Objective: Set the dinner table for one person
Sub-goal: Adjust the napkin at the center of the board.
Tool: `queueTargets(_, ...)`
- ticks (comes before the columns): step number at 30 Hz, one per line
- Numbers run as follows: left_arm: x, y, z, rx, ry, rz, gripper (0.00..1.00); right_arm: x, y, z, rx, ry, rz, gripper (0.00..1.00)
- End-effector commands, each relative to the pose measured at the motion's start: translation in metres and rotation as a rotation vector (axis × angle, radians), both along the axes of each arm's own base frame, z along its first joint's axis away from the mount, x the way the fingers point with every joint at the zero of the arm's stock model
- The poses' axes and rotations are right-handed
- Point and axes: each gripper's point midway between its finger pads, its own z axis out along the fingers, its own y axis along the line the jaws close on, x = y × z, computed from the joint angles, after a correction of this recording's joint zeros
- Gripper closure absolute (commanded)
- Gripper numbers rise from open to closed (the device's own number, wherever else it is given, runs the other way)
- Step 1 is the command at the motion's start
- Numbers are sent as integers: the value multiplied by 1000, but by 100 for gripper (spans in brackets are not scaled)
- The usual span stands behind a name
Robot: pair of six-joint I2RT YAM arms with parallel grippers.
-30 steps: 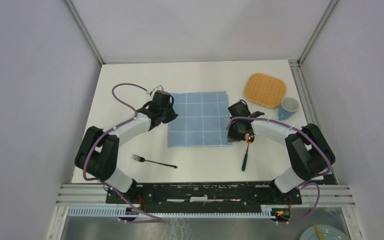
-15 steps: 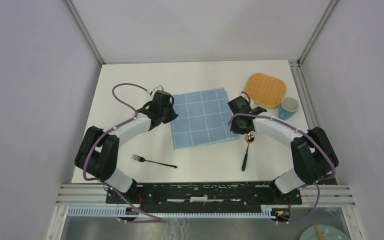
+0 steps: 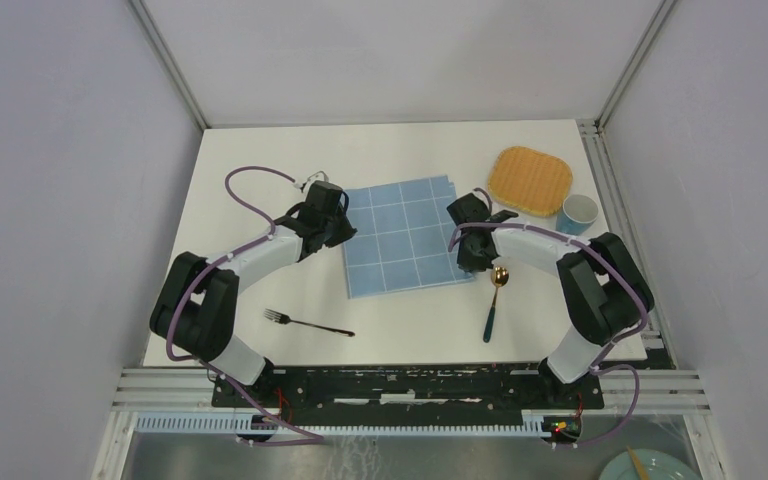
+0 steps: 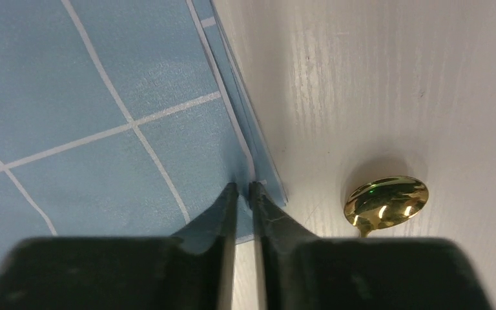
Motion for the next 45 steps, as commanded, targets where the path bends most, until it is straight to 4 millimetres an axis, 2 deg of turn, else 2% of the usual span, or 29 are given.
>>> queueTargets(1,14,-8,20,-15,-61,-12,98,15,2,18,15,-75,-15,73)
queueTargets(3,17,-8,21,-7,-67,-19,98,15,3,35,28,-119,-5,69)
queueTargets(6,19,-10,22,-1,-72,-35,98,11,2,61,50,-181,2,68)
queueTargets(10,26,-15,21,26,-73,-75,98,-3,5,80,109,-212,9,69)
queueTargets(11,28,-16,18,37,-63,-84,98,-6,8,83,126,-215,16,73)
queueTargets(13,33,-21,15,41,-48,-107,98,-12,17,84,177,-203,36,93)
queueTargets(14,35,-25,13,37,-39,-118,98,-16,22,82,205,-188,44,100)
queueTargets(19,49,-40,1,20,-5,-157,98,-28,33,71,242,-139,65,100)
queueTargets(25,61,-47,-13,60,34,-193,98,-33,40,58,274,-107,62,100)
queueTargets(31,72,-41,-23,131,64,-194,98,-35,50,38,289,-40,67,100)
queueTargets(35,77,-42,-22,136,75,-189,98,-33,59,29,304,-4,68,100)
queueTargets(45,74,-23,-35,205,153,-134,98,-19,67,11,271,35,62,100)
